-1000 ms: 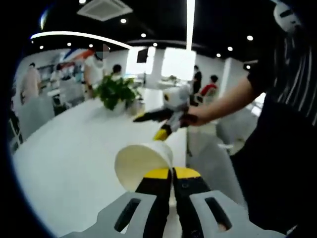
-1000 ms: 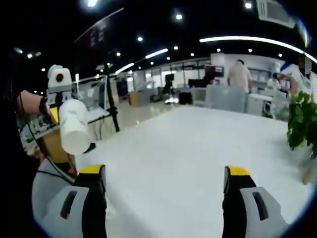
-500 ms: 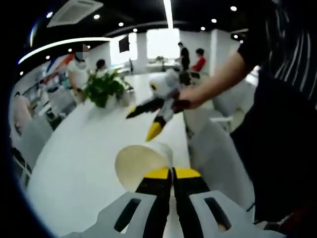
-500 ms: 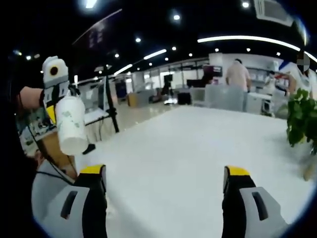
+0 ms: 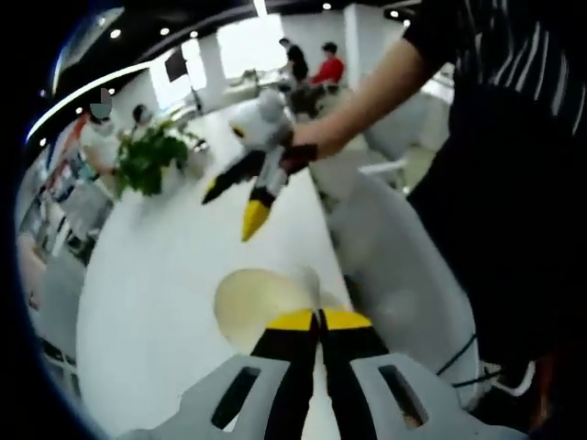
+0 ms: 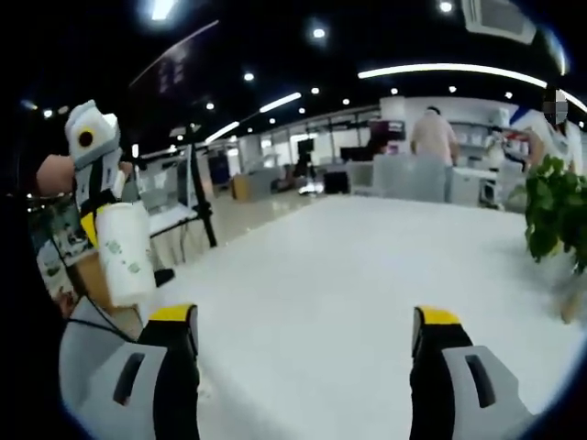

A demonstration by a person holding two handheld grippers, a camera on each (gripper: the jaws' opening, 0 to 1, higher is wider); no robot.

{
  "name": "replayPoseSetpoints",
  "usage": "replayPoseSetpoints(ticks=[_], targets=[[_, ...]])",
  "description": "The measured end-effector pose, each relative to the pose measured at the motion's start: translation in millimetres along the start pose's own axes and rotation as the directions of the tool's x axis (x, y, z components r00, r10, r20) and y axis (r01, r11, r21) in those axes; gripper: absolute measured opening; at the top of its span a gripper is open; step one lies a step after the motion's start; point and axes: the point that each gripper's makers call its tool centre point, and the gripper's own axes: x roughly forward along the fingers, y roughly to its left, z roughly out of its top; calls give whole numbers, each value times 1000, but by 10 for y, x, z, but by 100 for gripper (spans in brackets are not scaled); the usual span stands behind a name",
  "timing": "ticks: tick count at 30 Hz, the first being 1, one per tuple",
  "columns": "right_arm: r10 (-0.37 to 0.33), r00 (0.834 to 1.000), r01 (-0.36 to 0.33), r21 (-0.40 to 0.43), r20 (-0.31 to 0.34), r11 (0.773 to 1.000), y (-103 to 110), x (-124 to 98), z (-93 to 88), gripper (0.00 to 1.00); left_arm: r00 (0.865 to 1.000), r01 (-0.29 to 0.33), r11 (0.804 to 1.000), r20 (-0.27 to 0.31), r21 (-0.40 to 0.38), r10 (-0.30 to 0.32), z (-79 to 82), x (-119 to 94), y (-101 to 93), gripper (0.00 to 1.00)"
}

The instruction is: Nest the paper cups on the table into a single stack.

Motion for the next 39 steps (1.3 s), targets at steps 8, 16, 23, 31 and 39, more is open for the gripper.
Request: replayPoseSetpoints(ticks=[8, 16, 23, 31, 39], targets=[[-1, 1000, 1, 6, 1, 1000, 17, -9, -3, 95, 995, 43, 996, -98, 81, -35, -177, 148, -92, 0], [-3, 1000, 3, 17, -4, 1000, 25, -23, -37, 94, 989, 80, 980, -139, 183, -54, -209, 267, -157, 0], [-3, 1000, 3, 24, -3, 1000, 12, -34, -37, 94, 976, 114, 955, -210, 274, -57, -339, 360, -150, 0], [-5, 1000, 5, 34, -3, 999, -12, -91, -65, 94, 969, 139, 939, -240, 316, -63, -402, 434, -171, 0], [-17, 1000, 17, 45, -1, 999, -53, -153, -110, 94, 959, 173, 925, -274, 339, -78, -507, 520, -205, 0]])
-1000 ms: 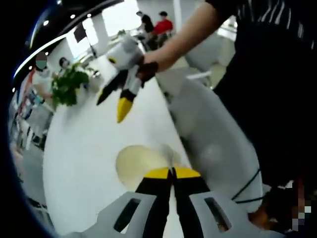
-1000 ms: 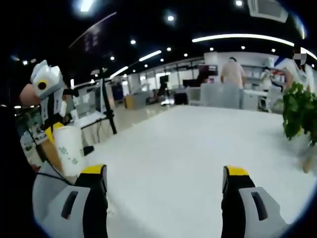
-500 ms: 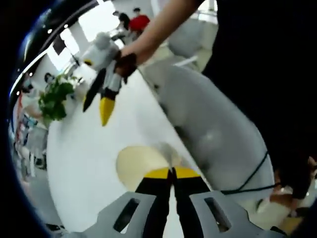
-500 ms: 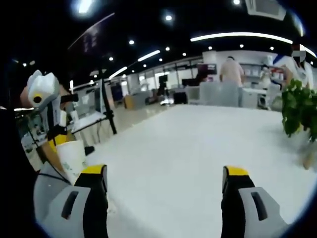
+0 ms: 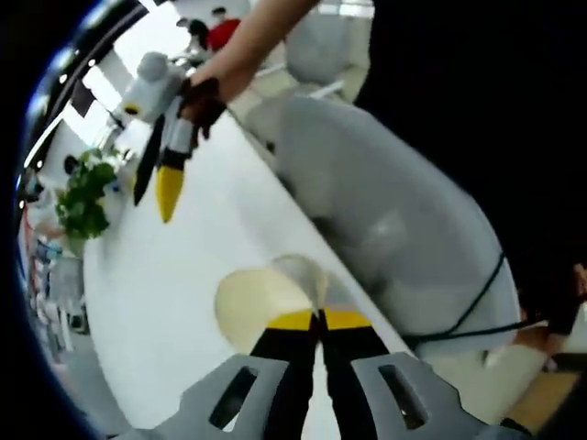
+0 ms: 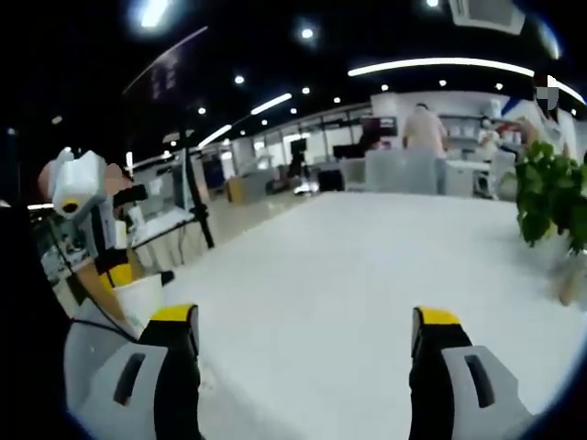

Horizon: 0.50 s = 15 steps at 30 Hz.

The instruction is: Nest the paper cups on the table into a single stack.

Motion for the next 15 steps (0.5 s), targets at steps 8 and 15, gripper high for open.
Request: replayPoseSetpoints(ticks=[8, 15], targets=[[-6, 1000, 6, 16, 0, 1000, -4, -40, -59, 94, 1000, 19, 999, -15, 40, -18, 10, 78, -18, 0], [-5, 1000, 5, 24, -1, 1000, 12, -83, -104, 94, 998, 35, 995, -50, 92, -30, 3, 200, -34, 0]])
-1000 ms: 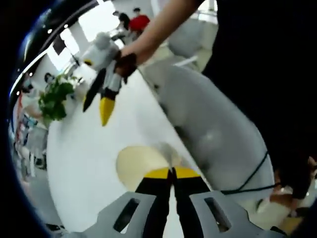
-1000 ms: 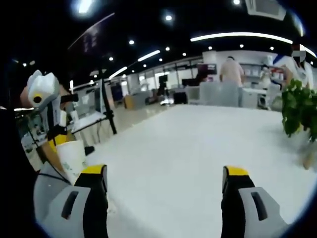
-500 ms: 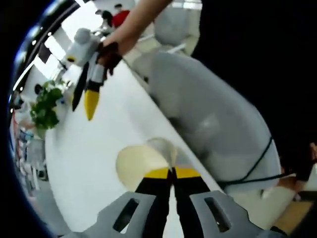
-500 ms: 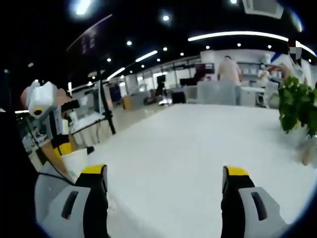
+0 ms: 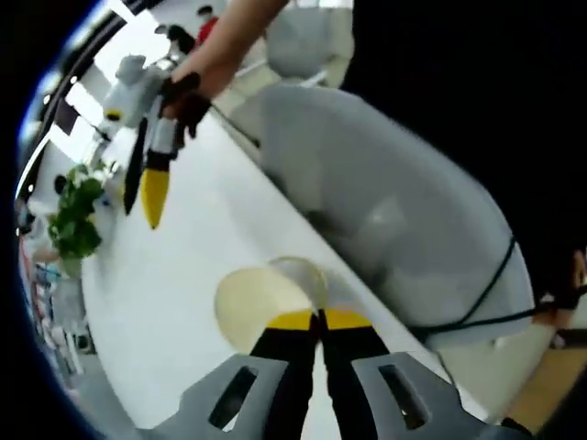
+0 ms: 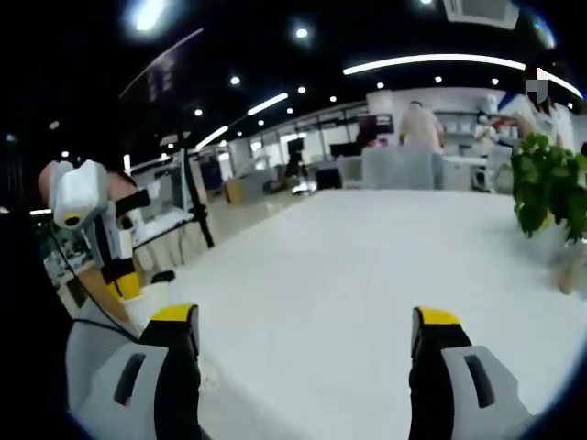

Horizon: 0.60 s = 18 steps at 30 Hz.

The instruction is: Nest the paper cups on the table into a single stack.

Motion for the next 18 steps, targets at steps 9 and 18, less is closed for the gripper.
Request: replayPoseSetpoints(ticks=[9, 18], targets=[[-10, 1000, 10, 16, 6, 1000, -37, -31, -35, 93, 999, 23, 999, -36, 42, -21, -57, 106, -15, 0], [-18, 1000, 18, 35, 7, 999, -62, -45, -71, 93, 998, 43, 998, -46, 37, -41, -57, 210, 7, 0]])
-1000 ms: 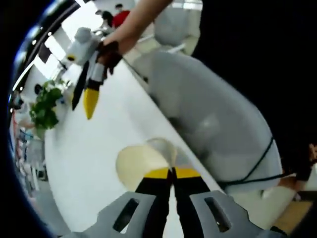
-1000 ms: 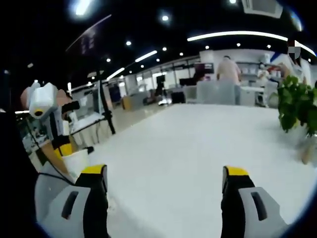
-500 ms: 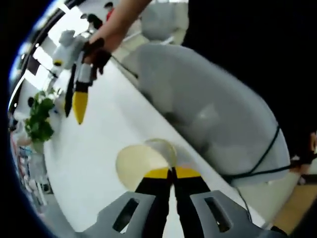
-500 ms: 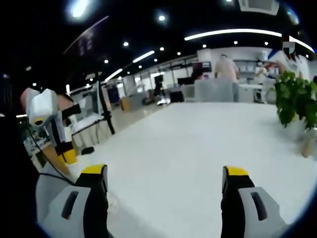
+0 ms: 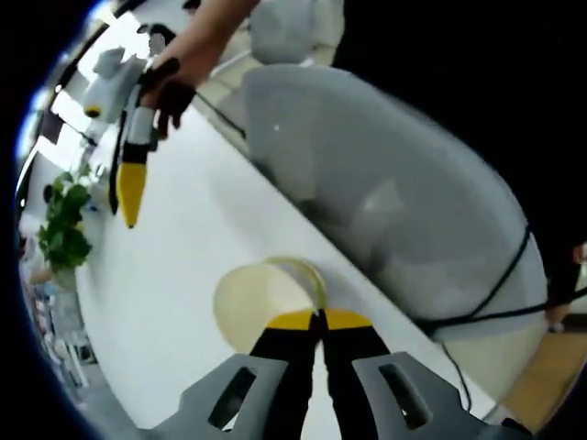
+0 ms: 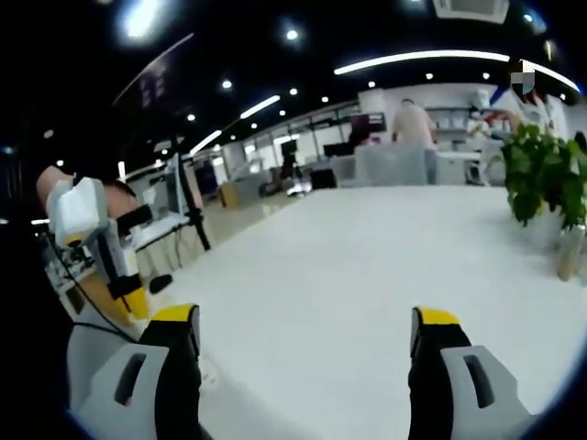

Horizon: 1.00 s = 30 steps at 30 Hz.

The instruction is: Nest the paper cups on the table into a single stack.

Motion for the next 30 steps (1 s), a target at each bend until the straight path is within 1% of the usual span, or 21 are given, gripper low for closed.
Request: replayPoseSetpoints(ticks=[6, 7, 8, 12, 16, 19, 21, 23, 30], targets=[[-3, 1000, 3, 11, 1, 1000, -16, 2, -28, 93, 1000, 11, 1000, -13, -2, -11, -27, 81, -13, 0], [-3, 1000, 3, 11, 0, 1000, -18, 2, -32, 93, 1000, 20, 1000, -15, -15, -21, -35, 95, -24, 0], [-4, 1000, 4, 11, 0, 1000, -22, -1, -37, 93, 999, 31, 999, -12, -32, -31, -33, 108, -42, 1], [-9, 1000, 9, 20, 5, 1000, -34, -12, -41, 93, 999, 32, 999, 4, -38, -32, 3, 128, -37, 1], [-8, 1000, 8, 20, 5, 1000, -34, -20, -48, 93, 999, 37, 999, 1, -34, -37, 35, 150, -22, 1], [-10, 1000, 10, 25, 9, 1000, -40, -31, -49, 93, 999, 37, 999, 2, -35, -37, 37, 146, -8, 1], [-12, 1000, 12, 29, 10, 999, -41, -39, -50, 93, 1000, 25, 999, -4, -46, -25, 18, 143, 24, 1], [-13, 1000, 13, 30, 7, 999, -42, -46, -64, 93, 1000, 20, 998, 6, -67, -20, 10, 132, 39, 1], [-19, 1000, 19, 41, 12, 999, -63, -65, -71, 92, 1000, 17, 997, 26, -80, -15, 25, 81, 58, 1]])
